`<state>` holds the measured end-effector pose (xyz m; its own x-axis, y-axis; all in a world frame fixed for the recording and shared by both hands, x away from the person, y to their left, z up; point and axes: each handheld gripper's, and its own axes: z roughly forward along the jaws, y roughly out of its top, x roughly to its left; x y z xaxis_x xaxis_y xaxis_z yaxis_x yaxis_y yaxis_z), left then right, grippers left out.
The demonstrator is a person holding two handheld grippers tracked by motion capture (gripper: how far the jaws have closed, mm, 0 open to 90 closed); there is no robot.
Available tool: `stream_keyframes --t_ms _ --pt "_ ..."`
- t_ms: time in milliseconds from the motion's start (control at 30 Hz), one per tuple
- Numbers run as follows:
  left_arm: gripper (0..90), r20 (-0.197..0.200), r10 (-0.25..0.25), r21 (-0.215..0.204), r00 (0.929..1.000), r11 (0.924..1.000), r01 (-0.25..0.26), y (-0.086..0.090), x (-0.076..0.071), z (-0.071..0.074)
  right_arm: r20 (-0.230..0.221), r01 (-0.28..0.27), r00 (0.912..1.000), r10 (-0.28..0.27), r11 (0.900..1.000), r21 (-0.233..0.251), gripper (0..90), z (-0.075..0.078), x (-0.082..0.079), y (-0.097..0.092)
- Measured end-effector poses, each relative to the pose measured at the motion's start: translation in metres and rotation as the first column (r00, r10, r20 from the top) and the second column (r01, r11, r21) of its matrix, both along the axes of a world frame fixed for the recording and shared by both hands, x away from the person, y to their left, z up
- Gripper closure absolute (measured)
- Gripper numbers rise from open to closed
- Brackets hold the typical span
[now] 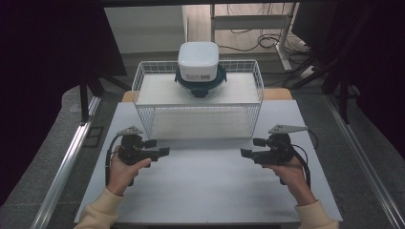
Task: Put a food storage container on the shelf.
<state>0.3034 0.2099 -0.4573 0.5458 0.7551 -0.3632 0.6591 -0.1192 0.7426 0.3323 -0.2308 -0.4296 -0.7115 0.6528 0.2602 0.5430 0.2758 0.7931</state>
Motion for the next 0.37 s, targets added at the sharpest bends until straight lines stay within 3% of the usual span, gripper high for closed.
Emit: stream_keyframes --t_ms 67,367 --pt "25.2 -0.007 -0.003 0.008 1.0 1.0 0.003 0.0006 -0.0003 -0.0041 -0.009 0.008 0.9999 -0.008 0.9996 -0.026 22.6 -0.0052 0.0009 -0.0008" --pt "25.3 0.0 -0.001 0.008 1.0 1.0 0.001 -0.0006 -0.0017 -0.0036 0.03 0.027 0.9992 -0.026 0.9988 -0.04 20.2 -0.0032 -0.003 -0.0009"
